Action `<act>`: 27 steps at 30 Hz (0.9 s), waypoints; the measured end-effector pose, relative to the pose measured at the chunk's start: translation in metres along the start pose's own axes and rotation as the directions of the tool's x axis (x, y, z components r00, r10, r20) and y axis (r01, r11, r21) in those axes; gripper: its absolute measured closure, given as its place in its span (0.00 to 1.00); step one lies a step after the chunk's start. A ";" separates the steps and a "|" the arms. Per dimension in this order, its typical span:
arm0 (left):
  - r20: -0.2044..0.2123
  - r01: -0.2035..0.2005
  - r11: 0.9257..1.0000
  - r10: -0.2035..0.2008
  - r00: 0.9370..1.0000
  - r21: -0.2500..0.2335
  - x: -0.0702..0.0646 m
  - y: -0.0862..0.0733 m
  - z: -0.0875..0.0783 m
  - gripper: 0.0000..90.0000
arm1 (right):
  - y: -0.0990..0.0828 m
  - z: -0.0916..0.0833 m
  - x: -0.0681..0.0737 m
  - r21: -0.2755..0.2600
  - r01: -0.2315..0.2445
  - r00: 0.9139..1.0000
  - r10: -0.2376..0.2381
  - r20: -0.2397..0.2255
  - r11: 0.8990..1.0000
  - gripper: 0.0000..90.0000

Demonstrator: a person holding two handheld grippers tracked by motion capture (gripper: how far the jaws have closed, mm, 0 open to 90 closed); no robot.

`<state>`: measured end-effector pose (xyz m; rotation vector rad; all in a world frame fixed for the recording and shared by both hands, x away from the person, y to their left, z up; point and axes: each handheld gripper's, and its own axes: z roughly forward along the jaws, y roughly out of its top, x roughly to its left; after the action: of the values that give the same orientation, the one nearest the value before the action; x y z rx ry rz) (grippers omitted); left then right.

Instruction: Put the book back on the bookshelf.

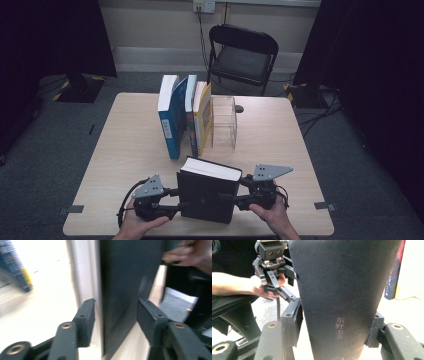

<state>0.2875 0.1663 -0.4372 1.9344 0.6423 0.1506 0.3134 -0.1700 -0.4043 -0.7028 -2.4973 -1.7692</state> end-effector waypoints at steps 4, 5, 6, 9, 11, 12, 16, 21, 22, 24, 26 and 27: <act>0.039 0.028 0.999 -0.029 0.999 0.026 0.008 -0.001 0.007 0.48 | 0.001 0.001 0.004 0.015 0.021 1.000 -0.021 0.002 1.000 0.49; 0.046 0.010 0.999 -0.012 0.999 0.045 0.005 -0.001 0.012 0.50 | 0.002 0.001 0.004 0.019 0.025 1.000 -0.025 0.007 1.000 0.48; 0.044 -0.002 0.998 -0.001 0.999 0.057 0.002 -0.001 0.017 0.50 | 0.002 0.002 0.005 0.020 0.028 1.000 -0.029 0.012 0.999 0.48; -0.019 -0.019 0.997 0.021 1.000 0.078 -0.002 0.003 0.025 0.45 | 0.001 0.004 0.008 0.022 0.037 0.998 -0.038 0.044 0.999 0.48; -0.018 -0.007 0.997 0.008 1.000 0.073 0.002 0.004 0.027 0.48 | 0.002 0.007 0.007 0.022 0.032 0.998 -0.033 0.055 0.999 0.45; -0.020 -0.006 0.997 0.007 1.000 0.074 0.002 0.005 0.028 0.49 | 0.002 0.009 0.006 0.022 0.028 0.998 -0.029 0.055 0.999 0.46; -0.024 -0.013 0.997 0.015 1.000 0.082 0.004 0.009 0.033 0.50 | 0.004 0.015 -0.001 0.005 -0.001 0.997 0.001 0.073 1.000 0.54; -0.068 -0.059 0.995 0.064 0.996 0.076 0.004 0.018 0.044 0.53 | 0.011 0.013 0.004 0.010 0.063 0.993 -0.064 0.104 0.998 0.58; -0.079 -0.063 0.995 0.069 0.994 0.071 0.005 0.020 0.048 0.54 | 0.013 0.012 0.006 0.003 0.074 0.988 -0.074 0.132 0.997 0.58; -0.074 -0.039 0.998 0.043 0.996 0.051 0.009 0.023 0.057 0.55 | 0.016 0.010 0.008 0.014 0.115 0.976 -0.115 0.184 0.993 0.58; -0.054 -0.032 0.998 0.034 0.998 0.047 0.012 0.024 0.062 0.54 | 0.014 0.007 0.006 0.005 0.118 0.971 -0.116 0.211 0.993 0.58; -0.043 -0.021 0.999 0.023 0.999 0.046 0.012 0.023 0.064 0.54 | 0.011 0.004 0.004 -0.001 0.111 0.972 -0.108 0.210 0.994 0.58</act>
<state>0.3302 0.1136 -0.4476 1.9868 0.6584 0.1940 0.3147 -0.1622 -0.3952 -0.8079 -2.7120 -1.8366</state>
